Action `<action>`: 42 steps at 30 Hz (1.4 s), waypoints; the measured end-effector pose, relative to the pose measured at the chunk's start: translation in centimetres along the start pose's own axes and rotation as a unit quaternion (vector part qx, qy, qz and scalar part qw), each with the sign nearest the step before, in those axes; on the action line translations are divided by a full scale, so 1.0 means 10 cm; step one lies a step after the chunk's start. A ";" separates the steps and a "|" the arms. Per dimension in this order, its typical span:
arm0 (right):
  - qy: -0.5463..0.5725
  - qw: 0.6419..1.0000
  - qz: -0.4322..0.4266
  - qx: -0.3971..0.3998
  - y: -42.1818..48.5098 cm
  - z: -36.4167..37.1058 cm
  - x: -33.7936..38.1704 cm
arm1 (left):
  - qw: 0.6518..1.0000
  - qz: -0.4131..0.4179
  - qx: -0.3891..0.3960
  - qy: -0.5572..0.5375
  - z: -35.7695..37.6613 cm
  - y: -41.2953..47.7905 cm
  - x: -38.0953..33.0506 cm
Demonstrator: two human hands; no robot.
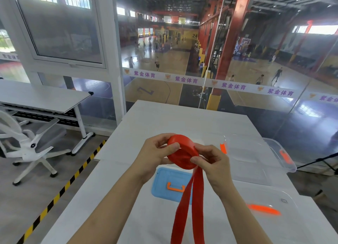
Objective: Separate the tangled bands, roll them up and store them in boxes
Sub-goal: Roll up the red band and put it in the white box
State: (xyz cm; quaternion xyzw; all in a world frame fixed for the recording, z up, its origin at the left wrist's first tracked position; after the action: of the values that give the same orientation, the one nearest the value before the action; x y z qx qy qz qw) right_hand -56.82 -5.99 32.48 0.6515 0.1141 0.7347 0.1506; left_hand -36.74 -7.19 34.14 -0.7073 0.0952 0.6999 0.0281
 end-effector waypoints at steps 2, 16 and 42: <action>0.007 1.000 0.005 -0.020 -0.05 -0.02 -0.07 | 0.999 -0.014 -0.010 -0.043 -0.02 -0.01 0.02; -0.052 0.998 -0.003 0.032 0.15 -0.05 0.09 | 0.970 0.006 0.061 0.235 -0.06 0.07 -0.09; -0.087 0.996 -0.005 0.016 0.08 -0.02 0.01 | 0.969 0.067 0.020 0.236 0.05 0.12 0.03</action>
State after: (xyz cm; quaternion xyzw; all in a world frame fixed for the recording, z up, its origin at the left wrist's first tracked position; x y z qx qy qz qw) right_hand -57.09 -6.65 32.83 0.7147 0.1152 0.6726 0.1536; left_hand -37.48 -8.26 33.94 -0.8438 0.1610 0.5111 -0.0280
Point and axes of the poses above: each hand's wrist, its own y-axis towards the middle knuckle, its own z-axis out of the palm, x = y × z, the point moved 6 cm from there along y, towards the middle knuckle, and after that the axes turned 7 degrees about y, right-handed, at the moved point
